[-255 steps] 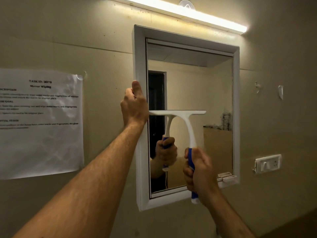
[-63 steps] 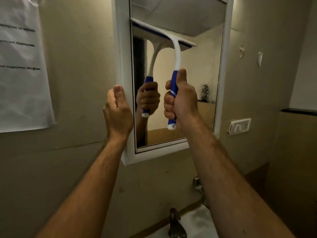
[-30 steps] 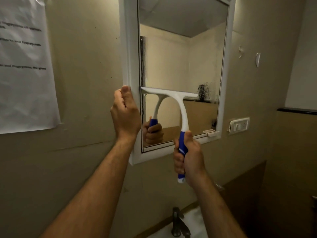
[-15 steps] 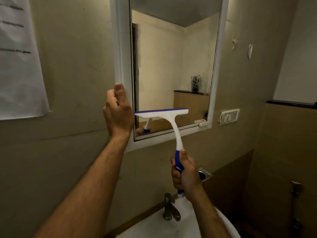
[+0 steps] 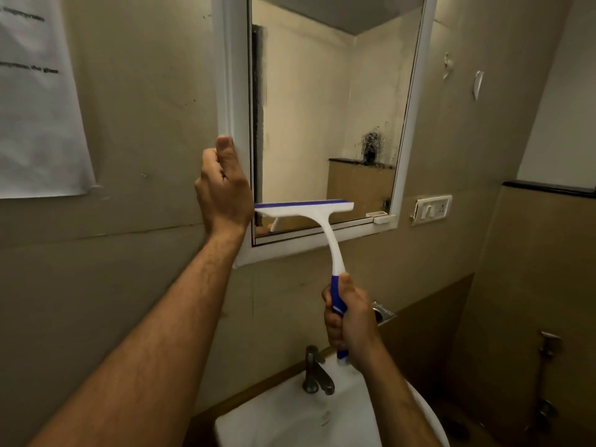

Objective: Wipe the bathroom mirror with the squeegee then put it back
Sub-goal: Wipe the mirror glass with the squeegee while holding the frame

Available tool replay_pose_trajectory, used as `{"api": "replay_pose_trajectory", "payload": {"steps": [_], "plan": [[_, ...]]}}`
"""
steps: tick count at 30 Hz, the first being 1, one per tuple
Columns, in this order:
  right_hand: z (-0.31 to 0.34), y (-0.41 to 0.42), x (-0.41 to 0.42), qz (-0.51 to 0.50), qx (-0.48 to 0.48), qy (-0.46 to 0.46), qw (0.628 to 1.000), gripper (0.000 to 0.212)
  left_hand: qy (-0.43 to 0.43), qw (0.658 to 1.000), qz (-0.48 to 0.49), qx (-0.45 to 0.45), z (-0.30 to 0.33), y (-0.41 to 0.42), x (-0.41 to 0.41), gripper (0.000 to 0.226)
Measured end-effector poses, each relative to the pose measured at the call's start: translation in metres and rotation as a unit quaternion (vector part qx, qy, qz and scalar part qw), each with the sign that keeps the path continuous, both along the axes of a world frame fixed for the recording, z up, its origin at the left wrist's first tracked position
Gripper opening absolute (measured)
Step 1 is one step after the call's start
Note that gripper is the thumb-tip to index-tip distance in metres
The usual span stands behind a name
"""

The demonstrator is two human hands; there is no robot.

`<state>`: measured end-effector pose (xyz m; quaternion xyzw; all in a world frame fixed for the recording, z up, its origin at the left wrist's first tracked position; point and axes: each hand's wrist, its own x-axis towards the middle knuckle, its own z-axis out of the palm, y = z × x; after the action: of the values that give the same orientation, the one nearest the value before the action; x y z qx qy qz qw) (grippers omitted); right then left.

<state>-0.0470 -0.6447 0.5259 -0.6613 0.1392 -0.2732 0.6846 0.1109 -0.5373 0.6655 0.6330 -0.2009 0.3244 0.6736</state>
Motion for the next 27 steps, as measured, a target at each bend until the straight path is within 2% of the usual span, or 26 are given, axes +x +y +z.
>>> {"api": "replay_pose_trajectory", "payload": {"steps": [5, 13, 20, 23, 27], "plan": [[-0.021, 0.000, -0.011, 0.004, 0.040, 0.029, 0.999, 0.053, 0.005, 1.000, 0.004, 0.000, 0.000, -0.001, 0.001, 0.041], [0.012, 0.000, -0.005, -0.003, 0.017, 0.012, 1.000, 0.057, 0.015, 1.000, -0.010, -0.001, 0.001, 0.001, -0.003, 0.039], [-0.017, -0.006, -0.020, -0.009, 0.004, 0.042, 0.999, 0.054, 0.028, 0.999, -0.021, 0.013, 0.005, 0.006, -0.009, 0.044], [0.014, -0.014, -0.017, -0.007, -0.007, -0.004, 1.000, 0.056, 0.027, 0.999, -0.028, 0.028, 0.020, 0.010, -0.012, 0.048], [0.068, -0.024, -0.005, 0.003, -0.013, -0.056, 0.998, 0.059, 0.007, 0.999, -0.009, 0.042, 0.069, 0.015, -0.018, 0.036]]}}
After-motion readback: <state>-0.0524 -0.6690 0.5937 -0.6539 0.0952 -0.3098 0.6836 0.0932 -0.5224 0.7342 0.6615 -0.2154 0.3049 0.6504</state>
